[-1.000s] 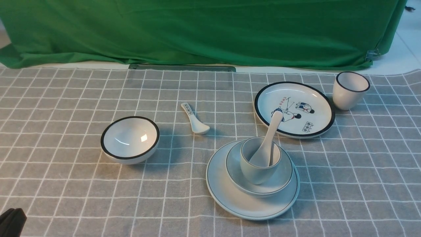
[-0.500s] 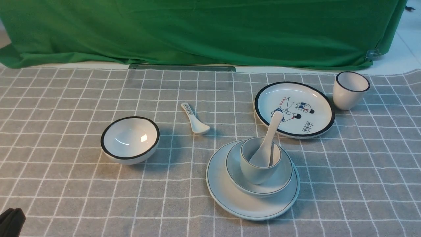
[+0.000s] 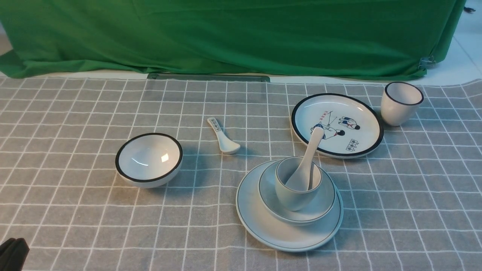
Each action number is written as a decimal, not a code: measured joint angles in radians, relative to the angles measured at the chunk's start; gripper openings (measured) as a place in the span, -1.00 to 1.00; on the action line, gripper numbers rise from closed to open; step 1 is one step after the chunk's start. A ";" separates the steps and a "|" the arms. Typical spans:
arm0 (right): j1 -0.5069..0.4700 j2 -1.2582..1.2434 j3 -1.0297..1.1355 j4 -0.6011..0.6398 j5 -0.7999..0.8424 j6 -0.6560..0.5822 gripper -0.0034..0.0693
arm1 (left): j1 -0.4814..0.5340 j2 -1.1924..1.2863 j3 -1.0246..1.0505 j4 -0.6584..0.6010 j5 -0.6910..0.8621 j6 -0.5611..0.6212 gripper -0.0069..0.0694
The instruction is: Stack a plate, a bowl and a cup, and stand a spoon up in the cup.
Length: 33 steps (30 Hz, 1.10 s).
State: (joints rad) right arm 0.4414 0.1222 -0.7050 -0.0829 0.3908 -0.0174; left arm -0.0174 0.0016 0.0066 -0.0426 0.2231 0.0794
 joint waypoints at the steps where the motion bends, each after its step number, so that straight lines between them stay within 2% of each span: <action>1: 0.000 0.005 0.004 0.018 -0.009 -0.013 -0.28 | 0.000 0.000 0.000 0.000 0.000 0.000 -0.77; 10: -0.005 0.041 0.105 0.053 -0.079 -0.003 -0.26 | 0.000 0.000 0.000 0.000 0.000 0.003 -0.77; 13: -0.094 0.025 0.209 0.054 -0.097 -0.039 -0.26 | 0.000 0.000 0.000 0.000 0.000 0.003 -0.77; 18: -0.297 0.007 0.448 0.054 -0.145 -0.122 -0.26 | 0.000 0.000 0.000 0.000 0.000 0.004 -0.77; 22: -0.391 -0.049 0.652 0.054 -0.218 -0.128 -0.26 | 0.000 0.000 0.000 0.000 0.000 0.004 -0.77; 28: -0.436 -0.120 0.712 0.054 -0.144 -0.106 -0.25 | 0.000 0.000 0.000 0.001 0.002 0.005 -0.77; 33: -0.437 -0.120 0.712 0.054 -0.141 -0.115 -0.25 | 0.000 0.000 0.000 0.008 0.000 0.019 -0.77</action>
State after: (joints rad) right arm 0.0047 0.0020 0.0068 -0.0287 0.2499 -0.1321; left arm -0.0174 0.0013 0.0066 -0.0345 0.2234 0.0980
